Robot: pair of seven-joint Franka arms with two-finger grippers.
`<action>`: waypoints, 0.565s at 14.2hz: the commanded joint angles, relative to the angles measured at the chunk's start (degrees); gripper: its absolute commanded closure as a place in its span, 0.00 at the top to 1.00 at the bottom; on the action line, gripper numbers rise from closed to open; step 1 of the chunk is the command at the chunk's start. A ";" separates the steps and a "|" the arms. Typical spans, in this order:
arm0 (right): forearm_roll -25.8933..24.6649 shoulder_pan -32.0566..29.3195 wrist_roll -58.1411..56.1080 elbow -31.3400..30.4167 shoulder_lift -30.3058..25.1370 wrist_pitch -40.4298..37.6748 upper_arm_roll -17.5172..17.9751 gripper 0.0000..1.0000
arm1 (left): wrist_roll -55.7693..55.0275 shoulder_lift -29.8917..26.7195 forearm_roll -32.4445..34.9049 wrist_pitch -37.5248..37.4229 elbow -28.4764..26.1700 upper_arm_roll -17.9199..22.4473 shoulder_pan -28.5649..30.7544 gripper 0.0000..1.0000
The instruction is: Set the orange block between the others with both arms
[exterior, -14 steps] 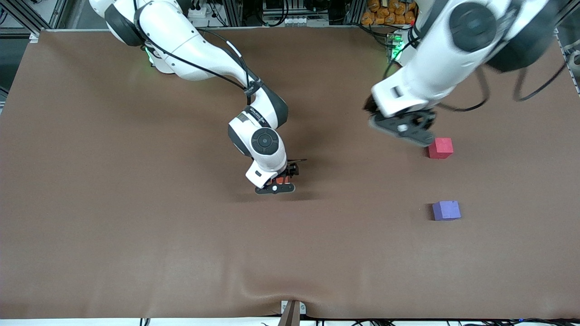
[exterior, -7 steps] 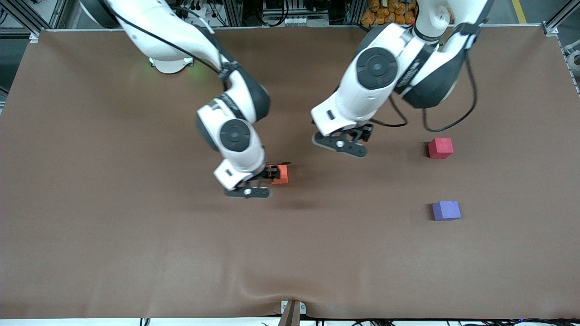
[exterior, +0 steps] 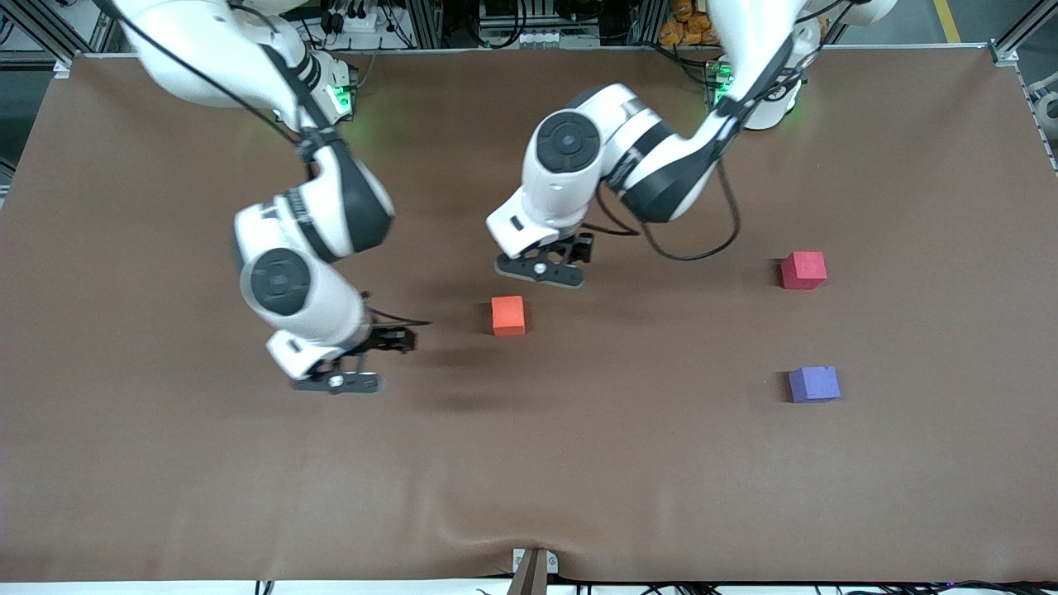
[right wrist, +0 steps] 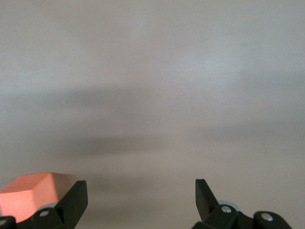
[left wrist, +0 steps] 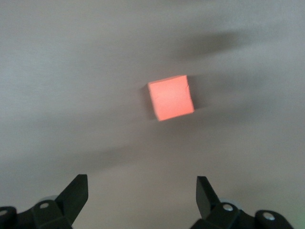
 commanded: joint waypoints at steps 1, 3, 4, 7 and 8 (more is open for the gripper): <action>0.65 -4.17 -5.18 -9.72 -8.71 0.88 0.87 1.00 | -9.34 7.66 4.25 1.71 8.13 4.81 -6.56 1.00; 0.65 -7.42 -11.86 -14.12 -13.80 0.10 0.87 1.00 | -14.45 10.92 4.17 7.49 9.12 13.15 -13.59 1.00; 0.65 -8.74 -14.15 -16.32 -16.53 -0.69 0.79 1.00 | -16.04 12.24 4.00 9.43 9.12 15.71 -15.46 1.00; 0.04 -12.70 -19.35 -22.12 -23.82 -0.96 0.61 1.00 | -20.70 14.88 4.00 13.05 9.38 16.27 -15.83 1.00; -0.40 -13.58 -20.93 -23.70 -26.11 -0.96 0.52 1.00 | -21.32 15.32 4.00 13.67 9.38 16.36 -15.83 1.00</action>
